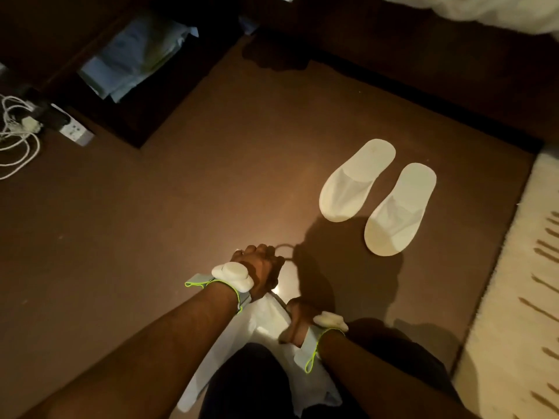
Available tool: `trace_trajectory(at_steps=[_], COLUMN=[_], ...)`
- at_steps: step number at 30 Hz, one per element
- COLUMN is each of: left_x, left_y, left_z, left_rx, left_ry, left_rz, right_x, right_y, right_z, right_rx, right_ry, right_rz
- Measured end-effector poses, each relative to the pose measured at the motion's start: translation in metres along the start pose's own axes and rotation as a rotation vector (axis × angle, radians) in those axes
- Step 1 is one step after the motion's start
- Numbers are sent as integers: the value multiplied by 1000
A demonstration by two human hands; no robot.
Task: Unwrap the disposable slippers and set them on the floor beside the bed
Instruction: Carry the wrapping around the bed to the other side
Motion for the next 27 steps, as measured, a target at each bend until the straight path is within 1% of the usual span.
trace_trajectory(at_steps=[1,2,3,6,9,10,12,13,15,17,19,22,23,24,27], left_x=[1,3,4,18,49,59,76,86,112,121,144,196,210,212,255], left_y=[1,3,6,27,56,65,85,94,115,132,156,179,183,185,181], left_z=[3,6,9,21,32,37,49,57,85,102,128,176,191,200,242], left_rx=[-9,-27,-40,-71,-160,-168,-111,-61,59,170,312,504,524,491,469], left_ry=[-24,-43,-55,-58,-42,-29,-14,-14,-17,-19,-27,-73,-89,-84,-192], left_rz=[-7,-9,6,18,-35,-36,-45,-55,-95,-77,-70,-95,-110,-100,-58], right_x=[11,17,19,23,38,45,56,63,87,100,122,159,167,164,179], right_y=[-4,-5,5,53,97,109,128,137,155,170,188,200,201,204,185], right_z=[-8,-7,1,34,74,87,112,128,168,190,226,286,305,310,356], right_rx=[17,-61,-61,93,237,305,382,399,467,495,486,501,509,496,541], right_ry=[110,166,198,320,340,340,340,331,376,466,578,745,792,825,920], right_rz=[-13,-47,-95,-209,-194,-193,-223,-215,-216,-302,-373,-383,-353,-337,-331])
Point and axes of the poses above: each hand's wrist, its own z-axis away from the middle knuckle, its own y-axis out of the back of the hand, x = y × z, the point moved 4 cm from there along -z, towards the middle knuckle, and after that the axes turned 5 degrees about z, right-handed, at the moved point
